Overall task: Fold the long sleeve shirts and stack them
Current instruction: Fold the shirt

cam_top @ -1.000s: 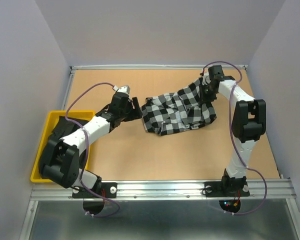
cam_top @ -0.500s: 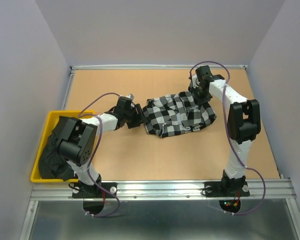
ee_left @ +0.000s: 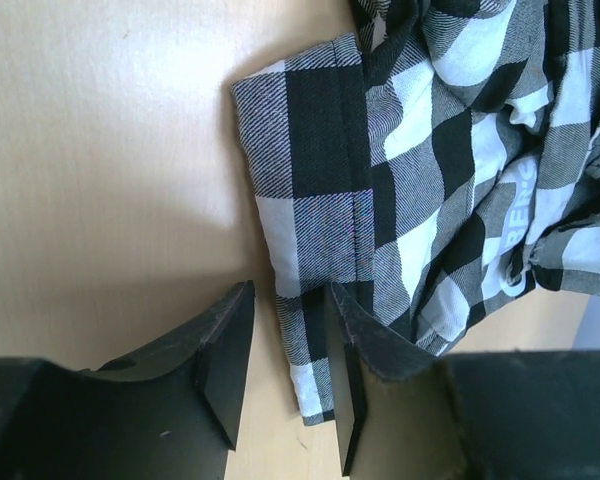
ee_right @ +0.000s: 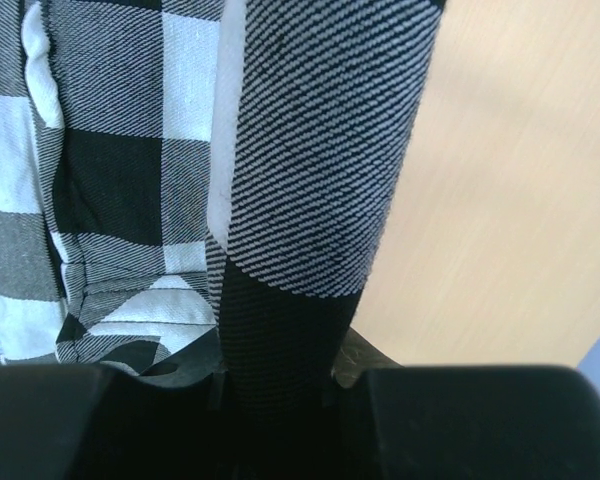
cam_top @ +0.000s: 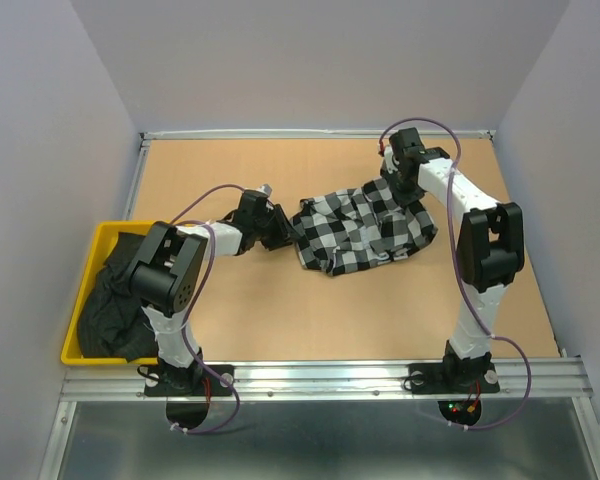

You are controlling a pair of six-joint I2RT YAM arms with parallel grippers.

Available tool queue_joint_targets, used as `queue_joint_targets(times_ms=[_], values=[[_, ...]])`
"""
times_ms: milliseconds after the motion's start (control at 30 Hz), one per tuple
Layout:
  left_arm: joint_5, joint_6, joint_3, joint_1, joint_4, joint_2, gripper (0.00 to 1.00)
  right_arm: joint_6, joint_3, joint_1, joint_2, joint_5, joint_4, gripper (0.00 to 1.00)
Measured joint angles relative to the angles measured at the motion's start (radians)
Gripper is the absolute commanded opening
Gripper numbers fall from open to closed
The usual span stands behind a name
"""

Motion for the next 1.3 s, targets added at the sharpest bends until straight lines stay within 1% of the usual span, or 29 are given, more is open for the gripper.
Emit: queue_joint_targets(times_ms=[267, 367, 400, 433, 467, 500, 567, 633, 933, 1067, 1300], values=[[0.037, -0.032, -0.014, -0.007, 0.048, 0.013, 0.44, 0.000, 0.020, 0.058, -0.002, 0.048, 0.000, 0.00], [0.047, -0.041, -0.014, -0.011, 0.061, 0.021, 0.35, -0.001, 0.021, 0.077, -0.002, 0.075, 0.000, 0.01], [0.047, -0.047, -0.015, -0.013, 0.066, 0.026, 0.25, -0.001, 0.023, 0.084, -0.002, 0.085, -0.001, 0.01], [0.051, -0.053, -0.017, -0.013, 0.072, 0.032, 0.21, -0.001, 0.026, 0.090, -0.002, 0.097, -0.001, 0.01], [0.053, -0.055, -0.017, -0.013, 0.076, 0.037, 0.18, -0.002, 0.028, 0.093, -0.002, 0.103, -0.002, 0.01], [0.054, -0.061, -0.018, -0.015, 0.079, 0.042, 0.10, -0.002, 0.032, 0.101, -0.002, 0.119, -0.001, 0.01], [0.063, -0.069, -0.018, -0.015, 0.089, 0.048, 0.02, -0.002, 0.039, 0.119, -0.002, 0.147, 0.000, 0.00], [0.064, -0.073, -0.018, -0.016, 0.090, 0.048, 0.00, -0.003, 0.040, 0.138, -0.002, 0.174, 0.000, 0.01], [0.064, -0.077, -0.019, -0.016, 0.090, 0.049, 0.00, 0.001, 0.040, 0.279, -0.001, 0.401, -0.001, 0.01], [0.064, -0.080, -0.019, -0.020, 0.090, 0.049, 0.00, 0.003, 0.040, 0.352, 0.009, 0.491, 0.000, 0.04], [0.068, -0.099, -0.032, -0.024, 0.109, 0.049, 0.00, 0.038, 0.074, 0.460, 0.093, 0.557, -0.016, 0.10]])
